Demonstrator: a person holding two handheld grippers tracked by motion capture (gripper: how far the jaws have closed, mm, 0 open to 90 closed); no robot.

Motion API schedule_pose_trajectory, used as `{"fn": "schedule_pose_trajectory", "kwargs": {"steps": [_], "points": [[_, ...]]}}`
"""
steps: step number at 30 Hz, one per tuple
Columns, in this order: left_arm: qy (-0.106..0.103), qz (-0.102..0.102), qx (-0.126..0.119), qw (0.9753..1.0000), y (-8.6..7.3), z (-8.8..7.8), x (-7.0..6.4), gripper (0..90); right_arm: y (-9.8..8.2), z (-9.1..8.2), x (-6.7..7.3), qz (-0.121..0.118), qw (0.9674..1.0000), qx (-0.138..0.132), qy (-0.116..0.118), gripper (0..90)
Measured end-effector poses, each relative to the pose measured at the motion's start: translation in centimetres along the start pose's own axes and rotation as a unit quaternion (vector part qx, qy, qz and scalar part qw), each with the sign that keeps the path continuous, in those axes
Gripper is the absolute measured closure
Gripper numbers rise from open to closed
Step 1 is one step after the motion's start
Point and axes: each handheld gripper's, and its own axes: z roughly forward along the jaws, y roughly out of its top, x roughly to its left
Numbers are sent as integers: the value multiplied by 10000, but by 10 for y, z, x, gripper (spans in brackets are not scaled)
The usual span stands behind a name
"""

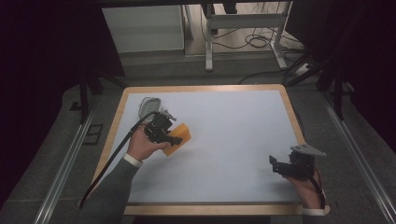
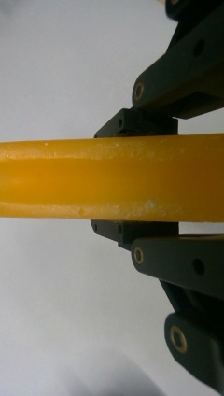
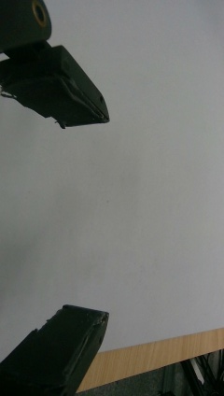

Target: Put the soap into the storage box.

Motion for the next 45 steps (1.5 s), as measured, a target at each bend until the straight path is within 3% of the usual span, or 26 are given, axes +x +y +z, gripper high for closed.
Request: {"fn": "schedule_pose_trajectory", "kwargs": {"steps": [23, 45], "points": [[149, -73, -23, 9999, 11, -8, 16, 612, -1, 1, -3, 37, 10000, 31, -46, 56], [223, -323, -86, 9992, 14, -15, 41, 612, -3, 3, -6, 76, 9999, 95, -75, 57]]}}
